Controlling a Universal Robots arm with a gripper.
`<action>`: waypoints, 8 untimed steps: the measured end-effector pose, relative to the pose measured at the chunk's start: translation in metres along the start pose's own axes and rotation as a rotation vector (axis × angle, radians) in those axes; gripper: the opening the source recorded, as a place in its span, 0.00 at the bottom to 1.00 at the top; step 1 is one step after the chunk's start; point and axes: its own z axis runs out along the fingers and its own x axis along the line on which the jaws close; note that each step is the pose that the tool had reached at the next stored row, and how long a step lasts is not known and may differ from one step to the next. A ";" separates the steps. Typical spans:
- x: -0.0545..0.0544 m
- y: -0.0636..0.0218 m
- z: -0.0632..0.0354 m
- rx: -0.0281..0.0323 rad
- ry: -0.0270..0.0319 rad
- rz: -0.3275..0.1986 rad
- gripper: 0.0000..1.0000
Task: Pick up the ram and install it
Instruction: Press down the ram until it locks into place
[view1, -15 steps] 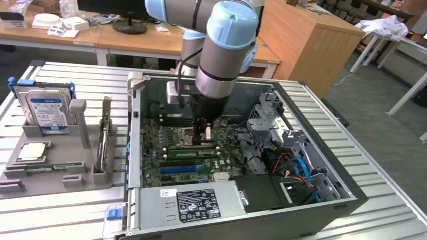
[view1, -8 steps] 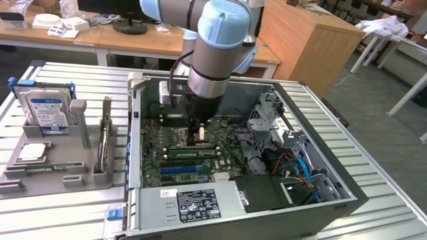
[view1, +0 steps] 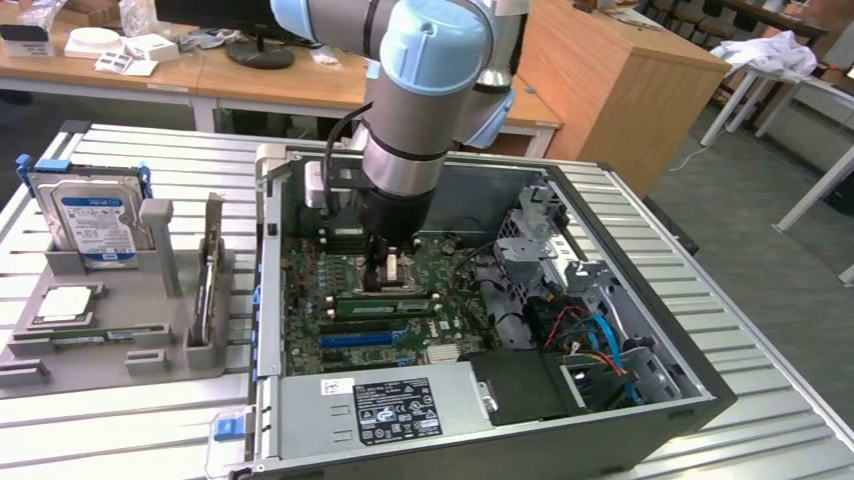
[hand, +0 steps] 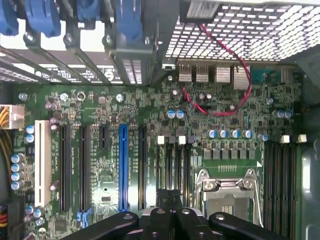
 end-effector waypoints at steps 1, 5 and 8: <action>0.000 0.0006 0.0000 0.0000 0.0000 0.000 0.11; 0.000 0.0010 0.0000 -0.0001 0.0001 0.000 0.11; 0.000 0.0013 0.0000 0.0000 0.0001 0.000 0.11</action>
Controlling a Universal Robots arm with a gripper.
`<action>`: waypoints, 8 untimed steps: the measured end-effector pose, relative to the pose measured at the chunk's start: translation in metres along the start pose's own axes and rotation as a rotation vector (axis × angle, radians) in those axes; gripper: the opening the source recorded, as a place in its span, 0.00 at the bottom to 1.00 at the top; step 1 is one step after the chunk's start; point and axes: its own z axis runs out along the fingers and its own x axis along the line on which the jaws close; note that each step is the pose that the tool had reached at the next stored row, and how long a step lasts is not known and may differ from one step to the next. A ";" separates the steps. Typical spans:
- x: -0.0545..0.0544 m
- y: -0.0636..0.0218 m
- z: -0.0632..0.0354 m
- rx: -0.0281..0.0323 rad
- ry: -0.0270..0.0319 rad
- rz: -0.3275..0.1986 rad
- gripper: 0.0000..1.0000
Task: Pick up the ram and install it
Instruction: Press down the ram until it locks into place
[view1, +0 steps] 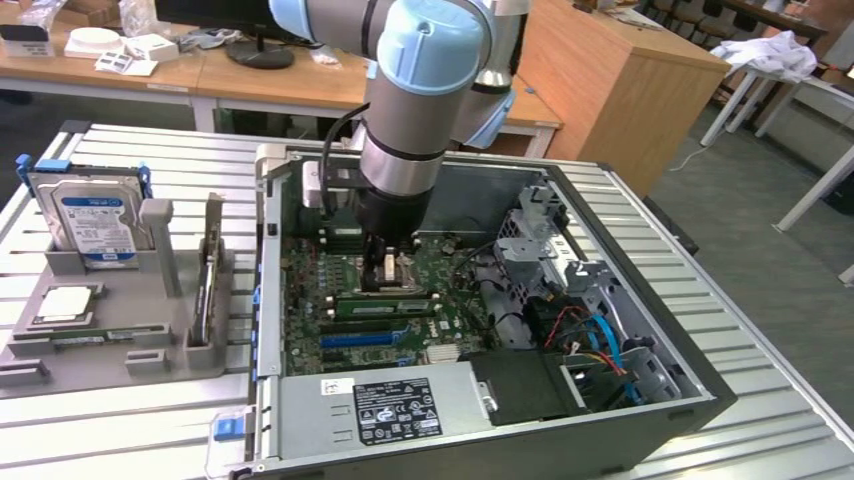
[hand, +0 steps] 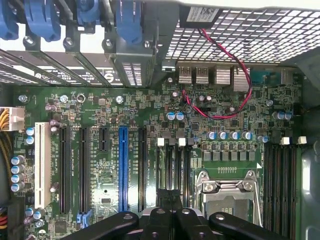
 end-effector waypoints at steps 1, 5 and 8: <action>0.000 0.0004 0.0000 0.0000 -0.0001 0.000 0.11; 0.000 0.0010 0.0000 0.0001 0.0000 0.000 0.11; 0.000 0.0012 0.0001 0.0000 0.0001 0.000 0.11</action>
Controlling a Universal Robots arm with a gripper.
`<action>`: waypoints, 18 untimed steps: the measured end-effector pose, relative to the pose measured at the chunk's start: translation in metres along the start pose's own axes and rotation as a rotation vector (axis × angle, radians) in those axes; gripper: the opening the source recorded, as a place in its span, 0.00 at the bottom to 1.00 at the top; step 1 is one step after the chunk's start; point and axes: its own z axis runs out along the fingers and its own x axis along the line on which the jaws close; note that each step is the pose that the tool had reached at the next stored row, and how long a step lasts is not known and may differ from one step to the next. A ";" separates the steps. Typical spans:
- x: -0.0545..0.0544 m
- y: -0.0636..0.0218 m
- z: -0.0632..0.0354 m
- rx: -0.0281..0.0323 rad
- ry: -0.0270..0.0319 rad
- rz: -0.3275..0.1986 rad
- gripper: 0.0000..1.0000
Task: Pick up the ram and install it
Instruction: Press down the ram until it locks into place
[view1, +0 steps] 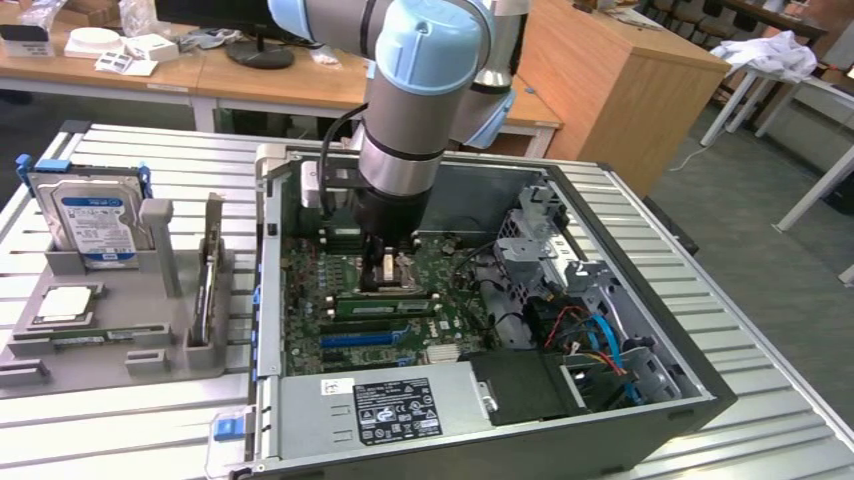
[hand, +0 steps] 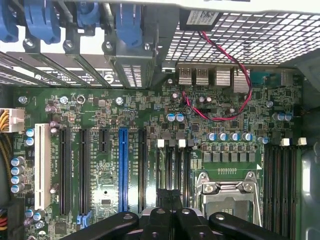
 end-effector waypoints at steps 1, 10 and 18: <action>0.000 0.0002 0.0003 0.0000 -0.0001 0.000 0.11; 0.000 0.0006 0.0029 0.0000 0.0001 0.000 0.11; 0.001 0.0006 0.0071 0.0001 -0.0004 0.000 0.11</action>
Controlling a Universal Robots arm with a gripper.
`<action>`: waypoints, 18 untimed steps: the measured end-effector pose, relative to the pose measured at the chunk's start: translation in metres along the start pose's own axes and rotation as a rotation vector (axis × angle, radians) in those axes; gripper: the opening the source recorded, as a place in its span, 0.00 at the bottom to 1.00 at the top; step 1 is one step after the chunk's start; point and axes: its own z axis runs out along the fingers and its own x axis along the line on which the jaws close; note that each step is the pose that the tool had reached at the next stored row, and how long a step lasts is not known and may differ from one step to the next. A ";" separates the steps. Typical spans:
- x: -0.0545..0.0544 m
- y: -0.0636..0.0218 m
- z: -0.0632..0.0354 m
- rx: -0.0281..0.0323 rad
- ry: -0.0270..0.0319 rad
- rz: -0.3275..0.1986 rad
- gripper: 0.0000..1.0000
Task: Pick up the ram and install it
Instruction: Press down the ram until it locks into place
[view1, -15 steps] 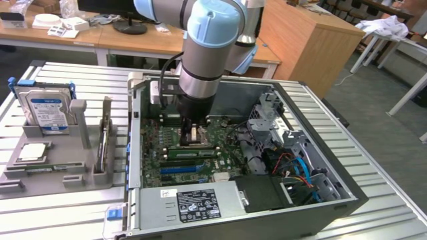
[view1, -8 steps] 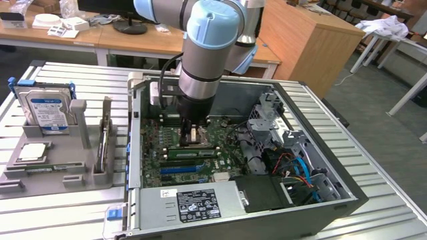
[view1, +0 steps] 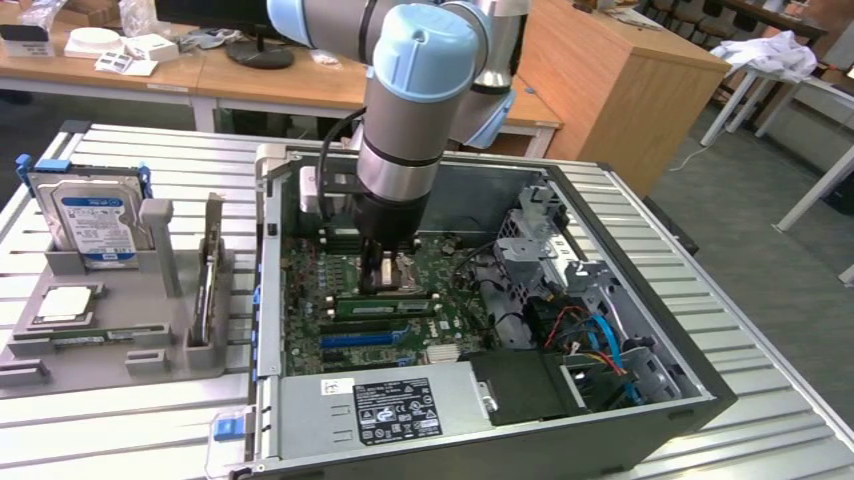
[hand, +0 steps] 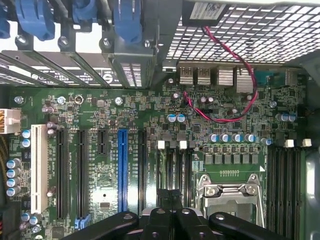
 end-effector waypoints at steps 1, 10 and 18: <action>0.000 0.0000 0.0008 0.0001 0.0000 0.000 0.11; 0.000 -0.0001 0.0058 0.0000 0.0000 0.000 0.11; 0.001 -0.0001 0.0082 -0.0001 0.0003 0.000 0.11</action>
